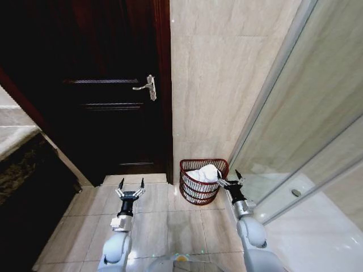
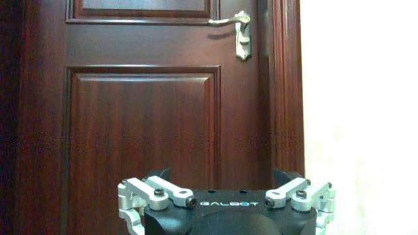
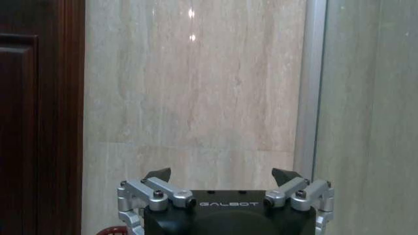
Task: Discard the used towel into the hamper.
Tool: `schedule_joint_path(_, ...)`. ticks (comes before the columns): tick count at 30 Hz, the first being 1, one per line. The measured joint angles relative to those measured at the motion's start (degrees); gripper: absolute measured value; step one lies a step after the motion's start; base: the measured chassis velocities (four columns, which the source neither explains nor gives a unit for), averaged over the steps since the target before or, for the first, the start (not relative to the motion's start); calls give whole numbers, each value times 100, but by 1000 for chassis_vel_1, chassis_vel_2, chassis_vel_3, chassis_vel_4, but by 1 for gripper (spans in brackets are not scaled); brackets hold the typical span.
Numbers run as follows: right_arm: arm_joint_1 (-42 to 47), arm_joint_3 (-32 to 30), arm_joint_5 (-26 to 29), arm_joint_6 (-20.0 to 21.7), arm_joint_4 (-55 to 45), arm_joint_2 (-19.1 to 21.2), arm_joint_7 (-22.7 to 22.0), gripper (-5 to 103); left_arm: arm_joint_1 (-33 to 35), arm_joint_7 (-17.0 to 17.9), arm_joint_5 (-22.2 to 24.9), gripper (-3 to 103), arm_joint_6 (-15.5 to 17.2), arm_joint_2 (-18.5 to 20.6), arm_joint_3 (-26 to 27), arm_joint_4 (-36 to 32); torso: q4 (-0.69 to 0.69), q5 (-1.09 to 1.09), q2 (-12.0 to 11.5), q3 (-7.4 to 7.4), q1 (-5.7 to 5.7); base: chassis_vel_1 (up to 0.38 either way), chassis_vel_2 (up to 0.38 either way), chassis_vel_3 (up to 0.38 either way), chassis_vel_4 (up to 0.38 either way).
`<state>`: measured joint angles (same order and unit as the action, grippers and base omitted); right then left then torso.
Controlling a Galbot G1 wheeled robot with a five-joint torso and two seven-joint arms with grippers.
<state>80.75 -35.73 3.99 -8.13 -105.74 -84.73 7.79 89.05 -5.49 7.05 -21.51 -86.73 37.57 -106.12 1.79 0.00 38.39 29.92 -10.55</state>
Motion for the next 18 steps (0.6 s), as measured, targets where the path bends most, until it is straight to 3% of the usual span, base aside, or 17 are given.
schedule_joint_path(7,-93,25,-18,195,-186,-105,-160,100,-123,-77,178,100,389,17,-21,-144,0,-1,-1,0,0,0,0,0,0)
schedule_joint_path(18,-435,58,-178,456,-111,-23,-298,100,-649,-161,28,100,492,-31,-24,46,0,0,-224,-126,95,0,0,0,0)
